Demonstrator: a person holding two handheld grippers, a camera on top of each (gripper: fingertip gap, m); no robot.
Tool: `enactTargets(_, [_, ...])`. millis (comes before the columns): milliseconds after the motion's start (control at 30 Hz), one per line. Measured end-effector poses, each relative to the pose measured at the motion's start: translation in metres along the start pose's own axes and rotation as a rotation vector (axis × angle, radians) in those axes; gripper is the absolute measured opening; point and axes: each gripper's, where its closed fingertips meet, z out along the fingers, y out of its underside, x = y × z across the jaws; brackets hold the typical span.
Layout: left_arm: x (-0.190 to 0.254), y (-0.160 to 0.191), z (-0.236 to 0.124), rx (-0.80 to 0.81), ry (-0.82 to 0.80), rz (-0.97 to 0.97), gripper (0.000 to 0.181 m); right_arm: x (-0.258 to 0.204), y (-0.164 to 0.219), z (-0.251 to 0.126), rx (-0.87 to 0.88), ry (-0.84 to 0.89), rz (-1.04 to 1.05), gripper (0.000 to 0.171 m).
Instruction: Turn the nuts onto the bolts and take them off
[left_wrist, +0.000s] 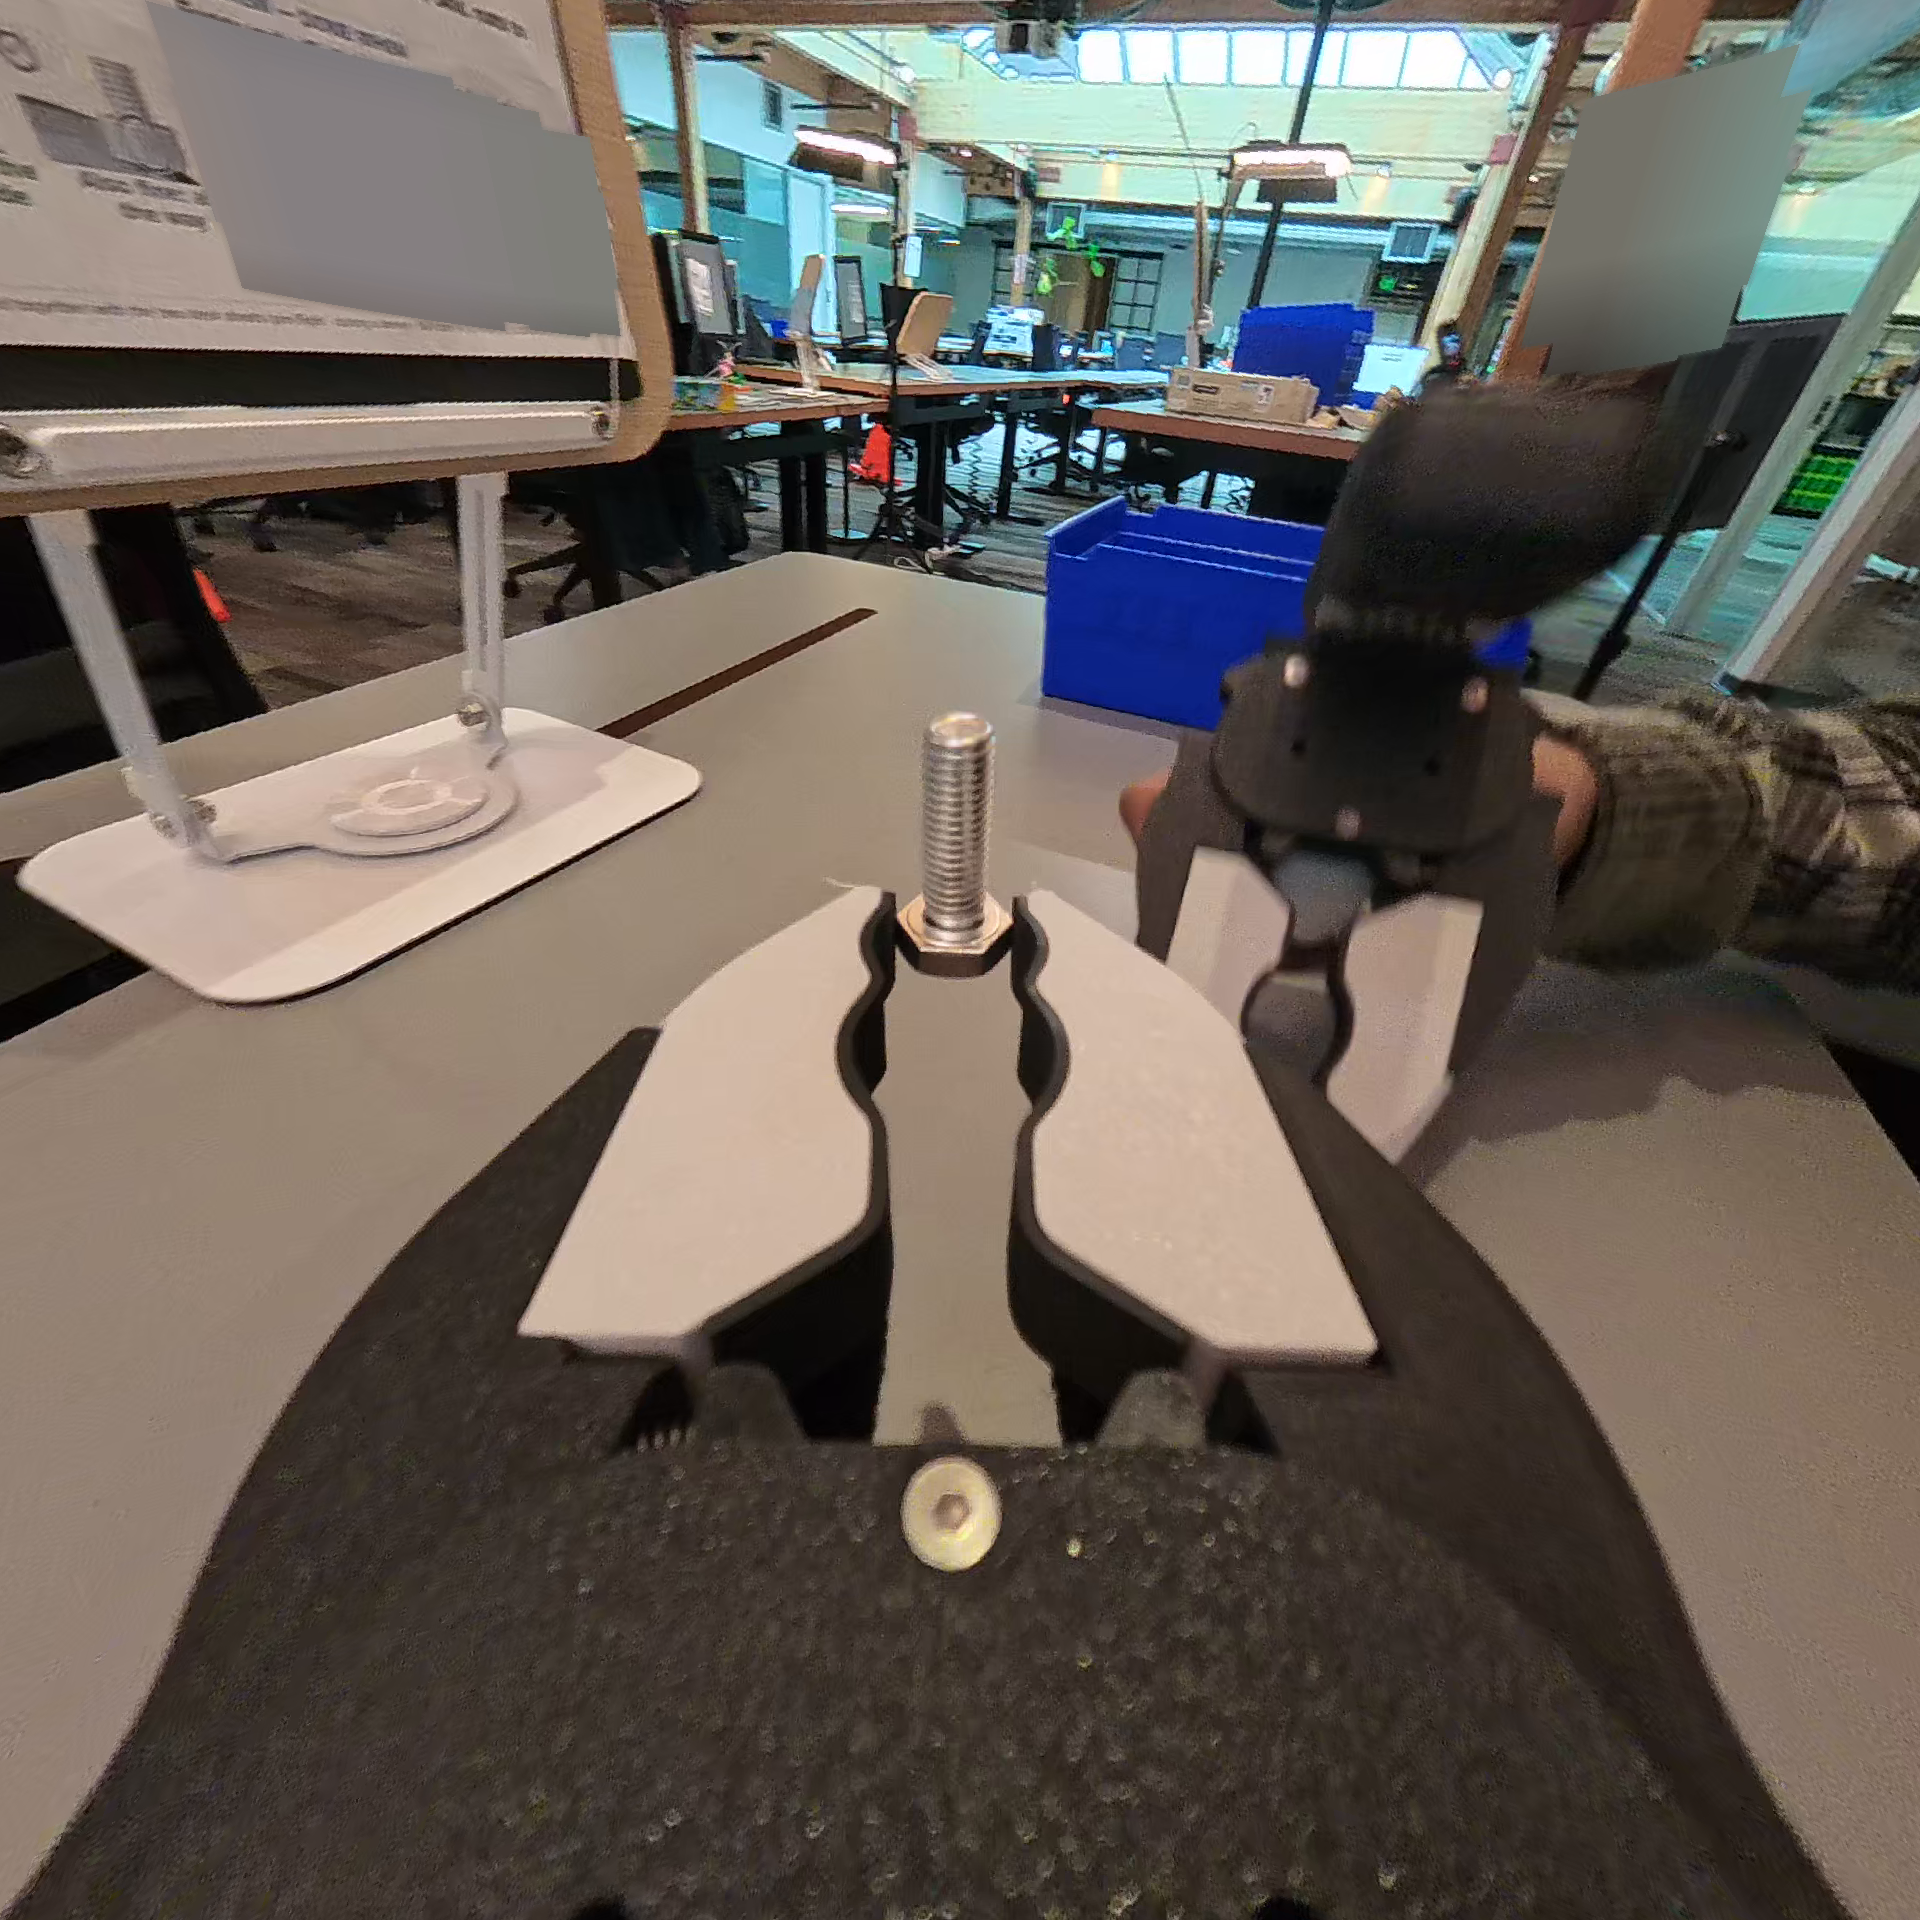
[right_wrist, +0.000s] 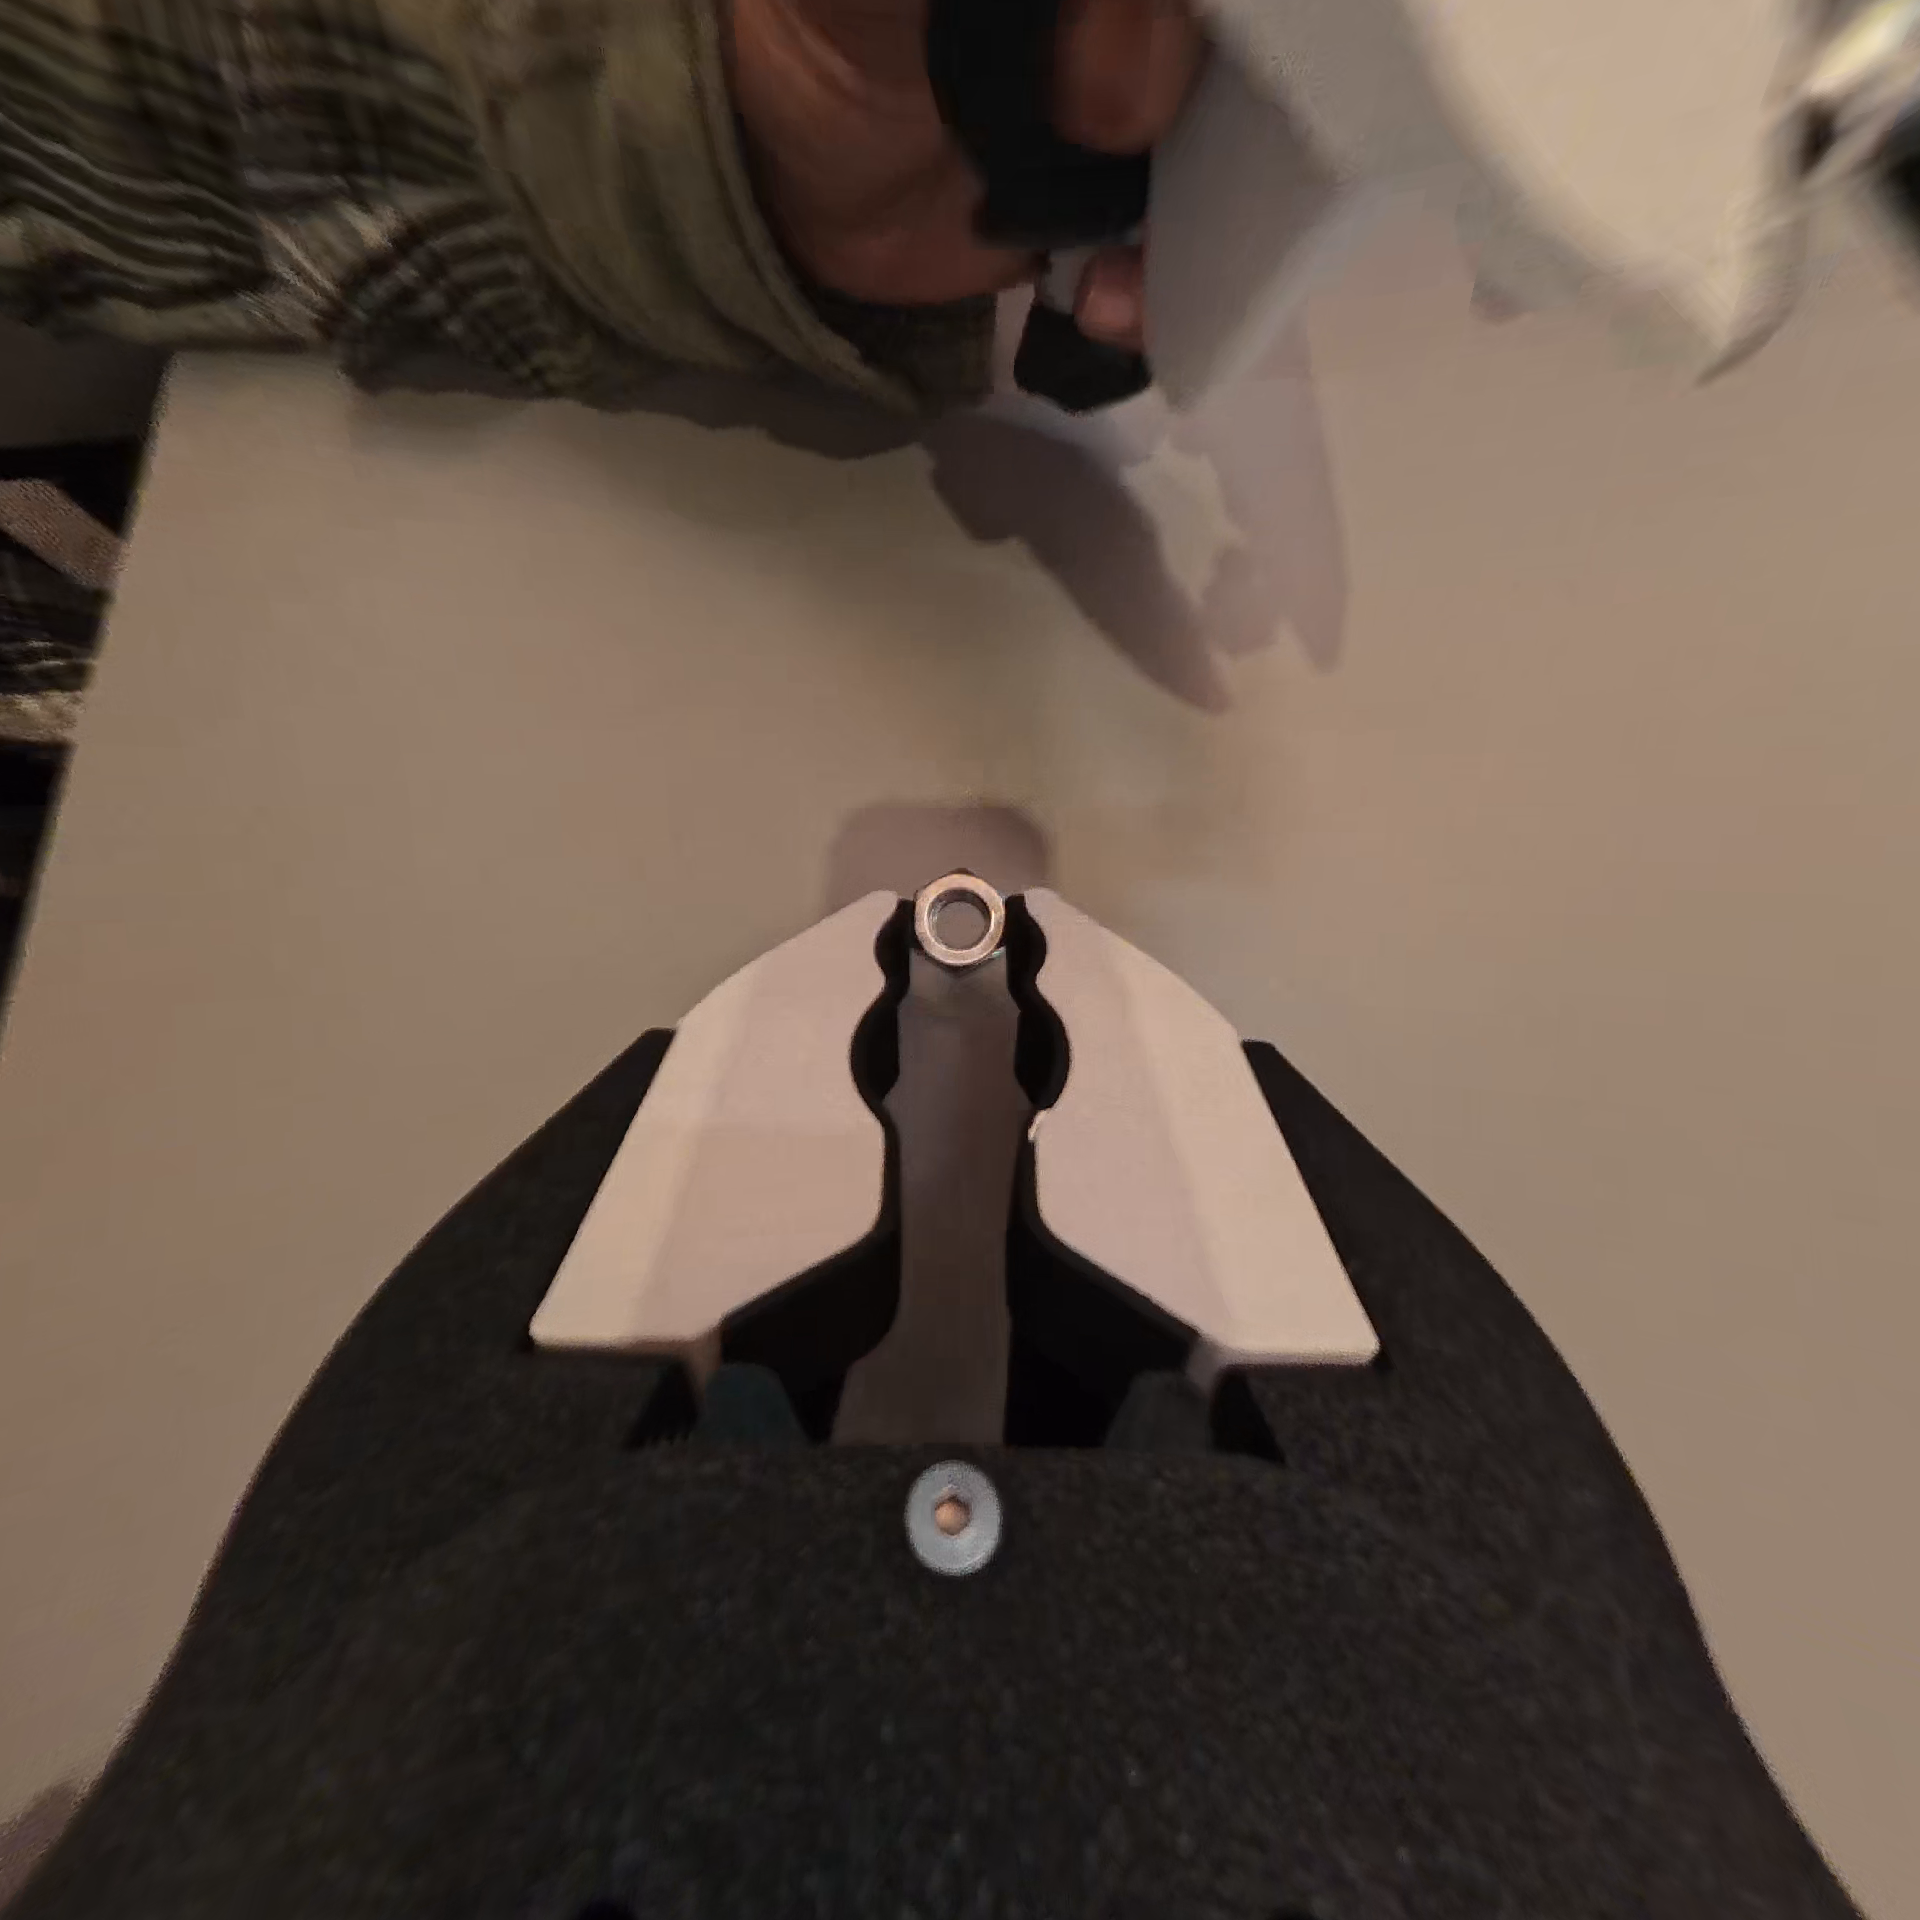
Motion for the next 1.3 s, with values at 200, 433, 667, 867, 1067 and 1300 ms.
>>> enactTargets(200, [0.038, 0.007, 0.021, -0.031, 0.12, 0.058, 0.021, -0.003, -0.053, -0.115, 0.105, 0.079, -0.077, 0.017])
enactTargets(433, [0.078, 0.013, 0.041, -0.084, 0.18, 0.156, 0.021, 0.0, -0.062, -0.123, -0.066, 0.054, -0.178, 0.017])
enactTargets(667, [0.081, 0.02, 0.044, -0.124, 0.17, 0.184, 0.021, -0.001, -0.061, -0.108, -0.114, 0.013, -0.201, 0.017])
enactTargets(867, [0.083, 0.018, 0.044, -0.118, 0.172, 0.19, 0.021, -0.001, -0.059, -0.1, -0.127, -0.013, -0.188, 0.017])
enactTargets(1067, [0.083, 0.013, 0.043, -0.09, 0.175, 0.172, 0.021, 0.0, -0.064, -0.103, -0.067, -0.024, -0.157, 0.017])
enactTargets(1300, [0.083, 0.012, 0.043, -0.082, 0.174, 0.169, 0.021, 0.0, -0.064, -0.103, -0.035, -0.038, -0.129, 0.017])
